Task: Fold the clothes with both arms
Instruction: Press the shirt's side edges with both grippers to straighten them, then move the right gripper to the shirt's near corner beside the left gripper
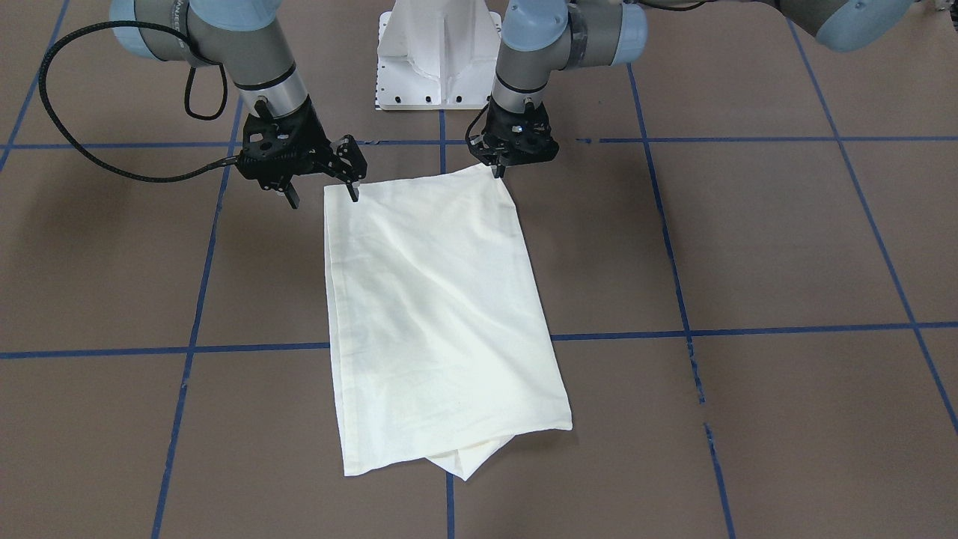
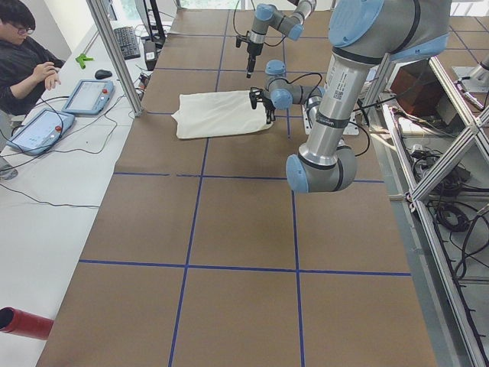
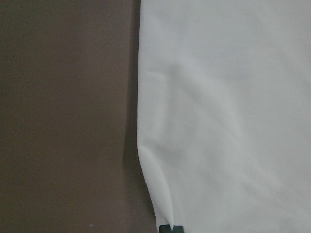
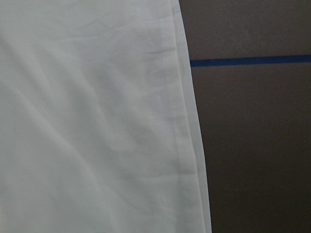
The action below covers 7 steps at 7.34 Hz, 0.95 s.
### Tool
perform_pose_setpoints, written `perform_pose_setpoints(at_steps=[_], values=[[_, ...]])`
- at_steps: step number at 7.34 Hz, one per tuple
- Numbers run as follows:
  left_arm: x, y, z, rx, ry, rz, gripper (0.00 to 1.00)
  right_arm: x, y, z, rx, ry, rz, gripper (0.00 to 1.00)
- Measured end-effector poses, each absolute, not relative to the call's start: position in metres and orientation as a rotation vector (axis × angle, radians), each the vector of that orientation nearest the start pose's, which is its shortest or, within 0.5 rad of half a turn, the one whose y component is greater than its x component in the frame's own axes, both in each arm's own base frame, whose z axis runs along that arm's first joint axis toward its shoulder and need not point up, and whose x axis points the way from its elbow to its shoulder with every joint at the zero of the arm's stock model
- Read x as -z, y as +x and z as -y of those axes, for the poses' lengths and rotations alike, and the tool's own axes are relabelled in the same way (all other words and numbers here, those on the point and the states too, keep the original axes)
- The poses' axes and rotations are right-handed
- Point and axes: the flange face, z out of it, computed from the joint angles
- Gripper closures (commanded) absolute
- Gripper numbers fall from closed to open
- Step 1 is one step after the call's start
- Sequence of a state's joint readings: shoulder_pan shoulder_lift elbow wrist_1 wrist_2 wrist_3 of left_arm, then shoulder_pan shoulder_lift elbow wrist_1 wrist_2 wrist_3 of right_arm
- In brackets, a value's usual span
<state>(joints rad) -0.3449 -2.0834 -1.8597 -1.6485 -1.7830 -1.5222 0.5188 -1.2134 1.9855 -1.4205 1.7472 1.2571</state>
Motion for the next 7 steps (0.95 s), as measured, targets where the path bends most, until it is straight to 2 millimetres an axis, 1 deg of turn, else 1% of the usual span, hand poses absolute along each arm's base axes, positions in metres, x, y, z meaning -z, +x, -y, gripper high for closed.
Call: perform_pose_setpoints(at_steps=[1, 2, 3, 4, 5, 6, 7], values=[[-0.239, 0.533, 0.313, 0.157, -0.007, -0.905, 1.0, -0.268, -0.439, 0.38, -0.132, 0.204, 0.91, 0.0], [-0.24, 0.527, 0.31, 0.143, -0.001, -0.909, 1.0, -0.271, -0.447, 0.375, -0.166, 0.173, 0.914, 0.0], [-0.239, 0.526, 0.309, 0.137, 0.002, -0.912, 1.0, -0.277, -0.461, 0.366, -0.219, 0.127, 0.921, 0.0], [-0.239, 0.527, 0.309, 0.135, 0.002, -0.912, 1.0, -0.281, -0.477, 0.356, -0.298, 0.065, 0.927, 0.0], [-0.239, 0.527, 0.309, 0.134, 0.002, -0.911, 1.0, -0.28, -0.497, 0.348, -0.39, 0.002, 0.928, 0.0], [-0.24, 0.528, 0.309, 0.134, 0.003, -0.91, 1.0, -0.277, -0.516, 0.344, -0.459, -0.04, 0.915, 0.0], [-0.24, 0.528, 0.309, 0.134, 0.003, -0.909, 1.0, -0.27, -0.534, 0.345, -0.492, -0.061, 0.89, 0.0]])
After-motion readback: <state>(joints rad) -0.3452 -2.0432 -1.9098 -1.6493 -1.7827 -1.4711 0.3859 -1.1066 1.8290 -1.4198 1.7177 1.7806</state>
